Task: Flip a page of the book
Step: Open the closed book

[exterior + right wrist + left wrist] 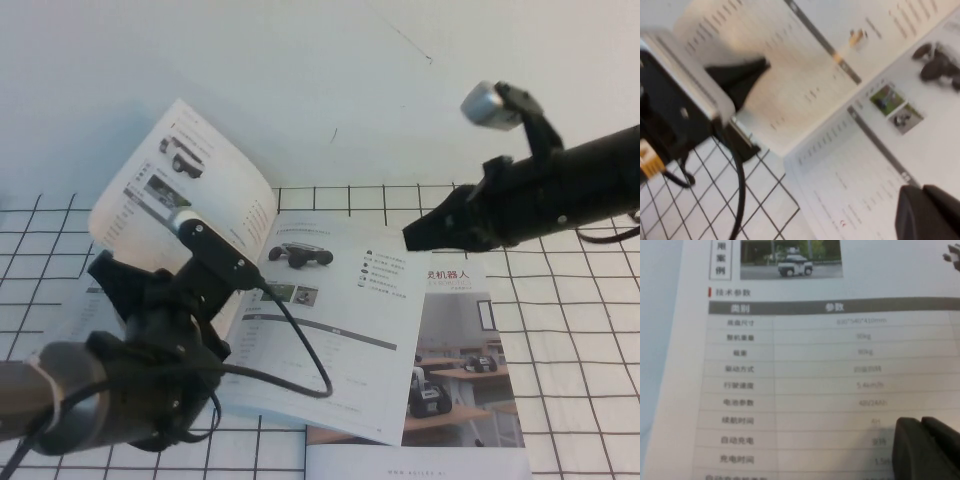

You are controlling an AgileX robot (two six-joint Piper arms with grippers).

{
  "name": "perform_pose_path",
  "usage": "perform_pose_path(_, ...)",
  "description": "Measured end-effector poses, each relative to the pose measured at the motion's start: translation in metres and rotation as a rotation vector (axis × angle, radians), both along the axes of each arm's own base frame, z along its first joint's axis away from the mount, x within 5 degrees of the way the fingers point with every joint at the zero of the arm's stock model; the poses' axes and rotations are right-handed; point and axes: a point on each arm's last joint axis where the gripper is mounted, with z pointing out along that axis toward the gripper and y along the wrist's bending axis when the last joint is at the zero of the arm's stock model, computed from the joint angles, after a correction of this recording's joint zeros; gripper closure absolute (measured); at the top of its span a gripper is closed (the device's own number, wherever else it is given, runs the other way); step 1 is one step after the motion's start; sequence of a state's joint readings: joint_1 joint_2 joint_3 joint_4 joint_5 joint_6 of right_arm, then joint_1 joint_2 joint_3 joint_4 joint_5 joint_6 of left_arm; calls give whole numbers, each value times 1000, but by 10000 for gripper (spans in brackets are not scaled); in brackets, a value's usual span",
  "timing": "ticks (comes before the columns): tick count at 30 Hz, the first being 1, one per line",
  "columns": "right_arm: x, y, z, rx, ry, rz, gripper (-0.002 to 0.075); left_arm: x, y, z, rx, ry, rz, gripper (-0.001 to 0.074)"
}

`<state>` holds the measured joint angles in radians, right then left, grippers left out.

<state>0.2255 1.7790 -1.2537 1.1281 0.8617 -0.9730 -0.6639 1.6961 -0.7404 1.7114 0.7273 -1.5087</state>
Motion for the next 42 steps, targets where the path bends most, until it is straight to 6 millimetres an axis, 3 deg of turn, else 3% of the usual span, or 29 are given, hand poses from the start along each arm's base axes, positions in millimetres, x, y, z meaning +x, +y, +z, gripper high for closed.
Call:
perform_pose_path(9, -21, 75, -63, -86, 71, 155, 722, 19, 41, -14, -168, 151, 60, 738)
perform_pose_path(18, -48, 120, -83, -137, 34, 283, 722, 25, 69, -23, -322, 252, 138, 738)
perform_pose_path(32, -80, 150, -112, -258, 56, 417, 722, 20, 72, -27, -325, 332, 173, 738)
perform_pose_path(42, -64, 133, -126, -527, 48, 208, 722, 17, 73, -29, -323, 359, 195, 738)
